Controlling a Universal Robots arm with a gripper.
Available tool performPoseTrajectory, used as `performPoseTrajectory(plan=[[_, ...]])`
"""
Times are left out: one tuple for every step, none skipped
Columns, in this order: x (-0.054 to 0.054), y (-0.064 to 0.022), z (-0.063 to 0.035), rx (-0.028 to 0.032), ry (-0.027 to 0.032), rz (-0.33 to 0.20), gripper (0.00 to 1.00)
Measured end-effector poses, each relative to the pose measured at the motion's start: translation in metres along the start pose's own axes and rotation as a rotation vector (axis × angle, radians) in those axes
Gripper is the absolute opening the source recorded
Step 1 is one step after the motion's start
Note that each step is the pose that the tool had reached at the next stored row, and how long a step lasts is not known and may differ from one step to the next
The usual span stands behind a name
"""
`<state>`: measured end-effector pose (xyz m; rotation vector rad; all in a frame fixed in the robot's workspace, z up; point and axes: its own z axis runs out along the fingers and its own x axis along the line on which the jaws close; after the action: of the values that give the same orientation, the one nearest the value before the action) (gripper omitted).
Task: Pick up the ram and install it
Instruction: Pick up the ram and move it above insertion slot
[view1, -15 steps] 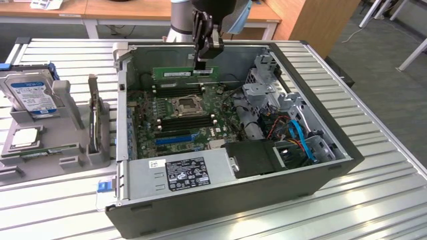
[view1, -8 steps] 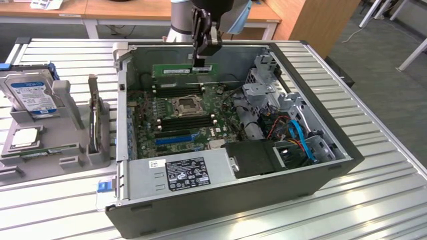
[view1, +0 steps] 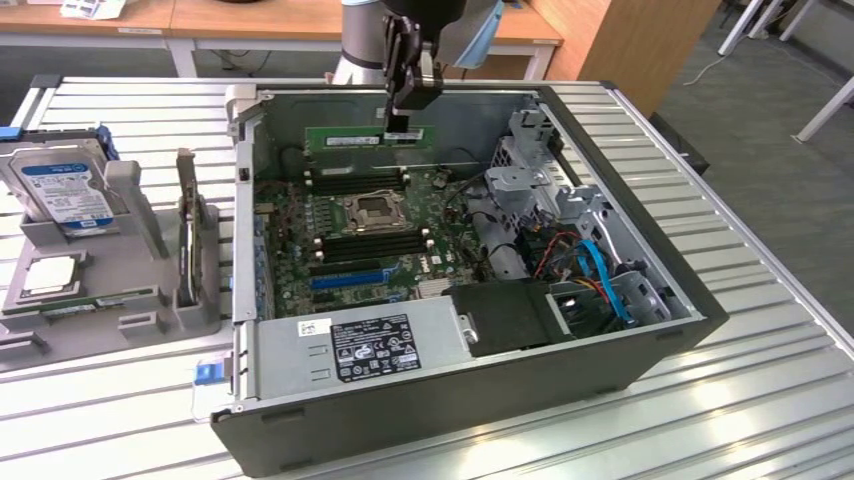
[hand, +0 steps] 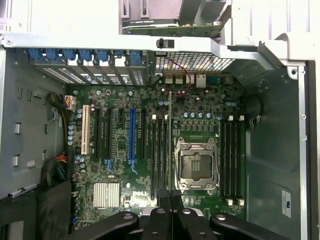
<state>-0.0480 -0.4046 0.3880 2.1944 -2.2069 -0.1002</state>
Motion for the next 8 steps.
performPoseTrajectory(plan=[[0.0000,0.0000,0.0004,0.0000,0.0000,0.000,0.11],[0.0000,0.0000,0.0008,0.0000,0.0000,0.000,0.11],[0.0001,-0.0001,0.0013,0.0000,0.0001,0.001,0.11],[0.0001,-0.0001,0.0018,0.0002,0.0001,0.001,0.11],[0.0001,-0.0001,0.0024,0.0002,0.0001,0.001,0.11],[0.0001,-0.0002,0.0030,0.0003,0.0000,0.001,0.11],[0.0001,-0.0002,0.0036,0.0004,0.0000,0.001,0.11],[0.0002,-0.0003,0.0043,0.0005,0.0000,0.001,0.11]])
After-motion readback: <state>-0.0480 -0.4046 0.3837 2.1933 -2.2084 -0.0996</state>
